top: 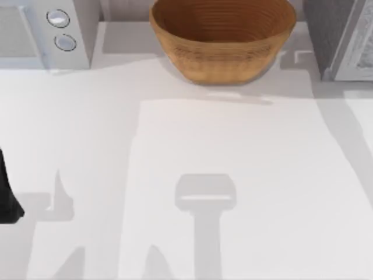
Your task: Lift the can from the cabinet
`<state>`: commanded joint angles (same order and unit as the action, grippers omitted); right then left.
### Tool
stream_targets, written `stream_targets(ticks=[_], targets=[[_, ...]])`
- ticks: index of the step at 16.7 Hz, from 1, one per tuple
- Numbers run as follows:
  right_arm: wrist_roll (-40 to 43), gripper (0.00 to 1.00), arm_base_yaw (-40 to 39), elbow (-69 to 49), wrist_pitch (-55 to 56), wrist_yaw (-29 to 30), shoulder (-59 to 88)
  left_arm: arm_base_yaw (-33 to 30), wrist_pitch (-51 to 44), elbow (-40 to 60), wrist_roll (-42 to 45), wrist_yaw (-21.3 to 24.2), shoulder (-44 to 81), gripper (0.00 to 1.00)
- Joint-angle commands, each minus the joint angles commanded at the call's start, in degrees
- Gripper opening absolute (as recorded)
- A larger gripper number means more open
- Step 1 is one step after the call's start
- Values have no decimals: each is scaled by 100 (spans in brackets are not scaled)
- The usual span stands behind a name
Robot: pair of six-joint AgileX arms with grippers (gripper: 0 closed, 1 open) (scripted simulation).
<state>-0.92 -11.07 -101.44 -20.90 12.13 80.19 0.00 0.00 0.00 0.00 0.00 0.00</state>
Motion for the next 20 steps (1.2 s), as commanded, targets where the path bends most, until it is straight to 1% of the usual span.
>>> stream_targets(ticks=[5,11,20], targets=[[21,100,-165,-321,656,179,991,0,0,0,0,0,0,100],[21,100,-143,-389,691,170,1100,0,0,0,0,0,0,100],[24,100,31,-1846,497,5,2340,0,0,0,0,0,0,100]])
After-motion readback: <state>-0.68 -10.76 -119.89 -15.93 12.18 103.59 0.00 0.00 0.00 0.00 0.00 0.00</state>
